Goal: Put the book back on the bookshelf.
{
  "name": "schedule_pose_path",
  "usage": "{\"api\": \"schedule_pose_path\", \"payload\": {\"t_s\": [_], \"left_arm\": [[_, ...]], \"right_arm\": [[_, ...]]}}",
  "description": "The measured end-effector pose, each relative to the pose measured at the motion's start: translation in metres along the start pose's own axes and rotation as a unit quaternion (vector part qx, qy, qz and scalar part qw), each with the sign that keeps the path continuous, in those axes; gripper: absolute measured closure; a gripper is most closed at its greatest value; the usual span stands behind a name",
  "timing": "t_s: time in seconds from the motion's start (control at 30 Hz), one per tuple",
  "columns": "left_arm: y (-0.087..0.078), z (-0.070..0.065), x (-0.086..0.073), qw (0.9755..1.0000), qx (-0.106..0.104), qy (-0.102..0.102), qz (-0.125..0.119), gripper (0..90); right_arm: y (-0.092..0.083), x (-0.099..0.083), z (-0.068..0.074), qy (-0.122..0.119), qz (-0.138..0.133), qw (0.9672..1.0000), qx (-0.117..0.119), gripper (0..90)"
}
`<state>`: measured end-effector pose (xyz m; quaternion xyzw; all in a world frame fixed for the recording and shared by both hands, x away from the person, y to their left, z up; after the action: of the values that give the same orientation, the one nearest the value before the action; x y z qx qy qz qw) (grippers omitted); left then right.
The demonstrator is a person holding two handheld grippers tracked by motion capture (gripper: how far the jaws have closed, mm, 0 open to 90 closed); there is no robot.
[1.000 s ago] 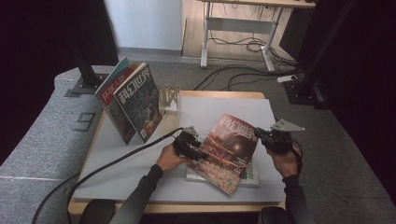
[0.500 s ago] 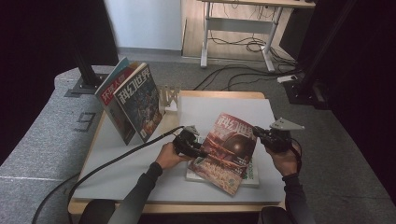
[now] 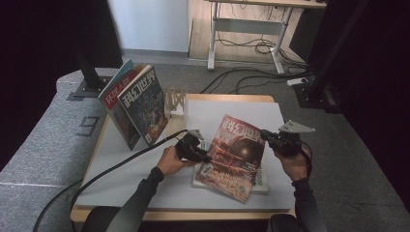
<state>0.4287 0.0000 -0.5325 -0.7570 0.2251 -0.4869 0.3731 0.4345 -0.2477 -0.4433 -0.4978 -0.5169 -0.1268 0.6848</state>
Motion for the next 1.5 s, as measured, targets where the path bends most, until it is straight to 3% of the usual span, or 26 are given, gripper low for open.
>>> {"api": "schedule_pose_path", "payload": {"t_s": [0.37,0.6,0.77,0.93,1.1,1.27,1.5], "left_arm": [[-0.01,-0.003,0.004,0.9996,0.001,0.005,-0.029,73.7],[-0.019,-0.002,0.01,0.9983,0.021,0.011,-0.054,76.1],[-0.025,-0.001,0.015,0.996,0.041,0.017,-0.077,77.0],[-0.035,-0.001,0.022,0.991,0.065,0.027,-0.114,78.5],[-0.036,-0.001,0.015,0.9906,0.071,0.03,-0.113,79.4],[-0.038,-0.003,0.007,0.9906,0.069,0.032,-0.114,81.6],[-0.04,-0.007,0.002,0.9902,0.061,0.038,-0.119,84.6]], "right_arm": [[-0.004,0.009,-0.001,-0.001,-0.01,0.9999,0.002,82.9],[-0.012,0.025,0.0,-0.009,-0.029,0.9995,0.0,82.9],[-0.017,0.038,0.002,-0.017,-0.043,0.9989,-0.004,82.9],[-0.028,0.059,0.006,-0.028,-0.066,0.9974,-0.004,82.9],[-0.034,0.07,0.019,-0.051,-0.077,0.9958,0.002,82.9],[-0.038,0.07,0.025,-0.049,-0.088,0.9947,0.02,82.7],[-0.042,0.064,0.02,-0.043,-0.088,0.9949,0.024,79.9]]}}
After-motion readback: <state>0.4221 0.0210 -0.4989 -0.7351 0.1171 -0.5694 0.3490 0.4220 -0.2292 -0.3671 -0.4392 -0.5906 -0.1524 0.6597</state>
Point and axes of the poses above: each handheld gripper's, and its own axes: y roughly forward along the jaws, x roughly out of its top, z roughly to its left, the point moved 8 cm from there along y, roughly forward along the jaws, and after that the axes turned 7 degrees about z, right-handed, at the moved point
